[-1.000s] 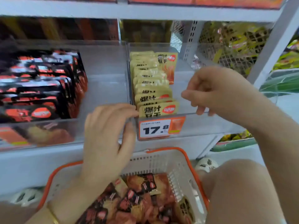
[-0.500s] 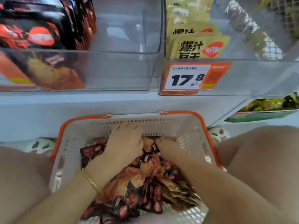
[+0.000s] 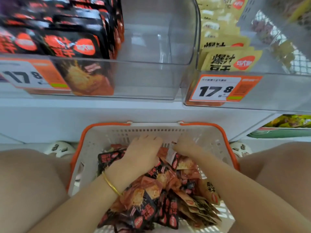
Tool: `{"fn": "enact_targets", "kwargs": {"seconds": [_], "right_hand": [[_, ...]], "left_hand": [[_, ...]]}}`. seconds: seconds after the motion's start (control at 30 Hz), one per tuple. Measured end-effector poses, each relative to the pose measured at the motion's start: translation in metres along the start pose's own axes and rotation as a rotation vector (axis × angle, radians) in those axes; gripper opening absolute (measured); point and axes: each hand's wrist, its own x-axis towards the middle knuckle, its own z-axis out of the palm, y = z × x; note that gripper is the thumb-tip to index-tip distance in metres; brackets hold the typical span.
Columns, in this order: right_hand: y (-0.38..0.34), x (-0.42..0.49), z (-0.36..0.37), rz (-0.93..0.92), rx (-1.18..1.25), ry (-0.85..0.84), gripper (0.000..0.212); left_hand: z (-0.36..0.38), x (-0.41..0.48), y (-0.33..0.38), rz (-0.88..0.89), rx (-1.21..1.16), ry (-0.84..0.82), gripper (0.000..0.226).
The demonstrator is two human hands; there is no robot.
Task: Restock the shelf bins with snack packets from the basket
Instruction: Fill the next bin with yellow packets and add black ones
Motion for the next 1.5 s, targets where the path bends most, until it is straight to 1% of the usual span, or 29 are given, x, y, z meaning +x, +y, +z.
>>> {"fn": "enact_targets", "kwargs": {"seconds": [0.03, 0.1, 0.13, 0.2, 0.23, 0.27, 0.33, 0.37, 0.4, 0.43, 0.47, 0.53, 0.57, 0.63, 0.7, 0.73, 0.77, 0.8, 0.83, 0.87, 0.9, 0.97, 1.03, 1.13, 1.3, 1.4, 1.47, 1.5], "right_hand": [[-0.006, -0.011, -0.006, 0.045, 0.188, -0.061, 0.027], [-0.020, -0.036, -0.014, 0.085, 0.478, -0.168, 0.019], [-0.025, -0.048, -0.017, 0.074, 0.605, -0.212, 0.014], [-0.037, -0.072, -0.023, 0.009, 0.795, -0.307, 0.014], [-0.041, -0.082, -0.027, -0.029, 0.848, -0.330, 0.020], [-0.045, -0.092, -0.031, -0.064, 0.876, -0.330, 0.031], [-0.047, -0.108, -0.039, -0.156, 0.856, -0.296, 0.060], [-0.047, -0.114, -0.042, -0.230, 0.800, -0.248, 0.070], [-0.048, -0.121, -0.043, -0.318, 0.721, -0.172, 0.074], [-0.050, -0.128, -0.044, -0.418, 0.628, -0.089, 0.071], [-0.056, -0.137, -0.045, -0.525, 0.550, -0.025, 0.062], [-0.073, -0.153, -0.049, -0.741, 0.509, -0.005, 0.026], [-0.085, -0.160, -0.051, -0.818, 0.523, -0.015, 0.015], [-0.110, -0.173, -0.059, -0.913, 0.557, 0.024, 0.014], [-0.135, -0.183, -0.072, -0.954, 0.628, 0.128, 0.013], [-0.146, -0.184, -0.082, -0.962, 0.638, 0.246, 0.015], [-0.157, -0.182, -0.093, -0.957, 0.603, 0.420, 0.017], [-0.167, -0.175, -0.106, -0.937, 0.507, 0.628, 0.015], [-0.179, -0.165, -0.119, -0.883, 0.358, 0.818, 0.010], [-0.191, -0.152, -0.132, -0.782, 0.198, 0.969, 0.009], [-0.204, -0.134, -0.143, -0.675, 0.080, 1.043, 0.018], [-0.229, -0.094, -0.157, -0.513, 0.003, 1.009, 0.026], [-0.245, -0.056, -0.162, -0.397, 0.040, 0.954, 0.025], [-0.252, -0.008, -0.166, -0.334, 0.050, 0.907, 0.023], [-0.263, 0.026, -0.175, -0.314, 0.040, 0.899, 0.023], [-0.274, 0.035, -0.172, -0.335, 0.020, 0.820, 0.027], [-0.279, 0.042, -0.172, -0.354, 0.059, 0.754, 0.028], [-0.279, 0.043, -0.172, -0.354, 0.035, 0.752, 0.028]], "left_hand": [[-0.001, -0.002, -0.001, 0.025, -0.020, -0.044, 0.055], [-0.009, -0.008, 0.000, 0.065, -0.067, -0.076, 0.072], [-0.016, -0.012, 0.000, 0.079, -0.102, -0.047, 0.071], [-0.032, -0.023, -0.003, 0.096, -0.207, 0.080, 0.054], [-0.041, -0.030, -0.005, 0.107, -0.271, 0.150, 0.044], [-0.051, -0.037, -0.010, 0.123, -0.333, 0.210, 0.035], [-0.072, -0.052, -0.022, 0.120, -0.464, 0.296, 0.016], [-0.084, -0.061, -0.028, 0.099, -0.541, 0.318, 0.015], [-0.095, -0.068, -0.033, 0.074, -0.624, 0.342, 0.021], [-0.107, -0.075, -0.037, 0.056, -0.712, 0.376, 0.025], [-0.119, -0.081, -0.041, 0.046, -0.787, 0.422, 0.026], [-0.137, -0.091, -0.047, 0.054, -0.915, 0.528, 0.030], [-0.145, -0.094, -0.049, 0.063, -0.960, 0.574, 0.033], [-0.160, -0.095, -0.054, 0.072, -1.005, 0.675, 0.036], [-0.175, -0.091, -0.059, 0.052, -1.061, 0.867, 0.032], [-0.182, -0.089, -0.061, 0.018, -1.041, 0.992, 0.029], [-0.188, -0.085, -0.066, -0.016, -0.960, 1.113, 0.026], [-0.192, -0.080, -0.072, -0.045, -0.802, 1.194, 0.024], [-0.195, -0.075, -0.078, -0.063, -0.596, 1.215, 0.026], [-0.198, -0.069, -0.083, -0.072, -0.391, 1.172, 0.033], [-0.199, -0.062, -0.088, -0.072, -0.227, 1.093, 0.042], [-0.200, -0.049, -0.092, -0.096, -0.081, 0.926, 0.055], [-0.193, -0.039, -0.092, -0.152, -0.006, 0.840, 0.060], [-0.181, -0.033, -0.099, -0.156, 0.045, 0.928, 0.054], [-0.178, -0.029, -0.103, -0.166, 0.064, 0.967, 0.055], [-0.176, -0.026, -0.105, -0.161, 0.089, 1.009, 0.053], [-0.174, -0.024, -0.107, -0.142, 0.112, 1.043, 0.051], [-0.173, -0.023, -0.108, -0.131, 0.115, 1.056, 0.051]]}}
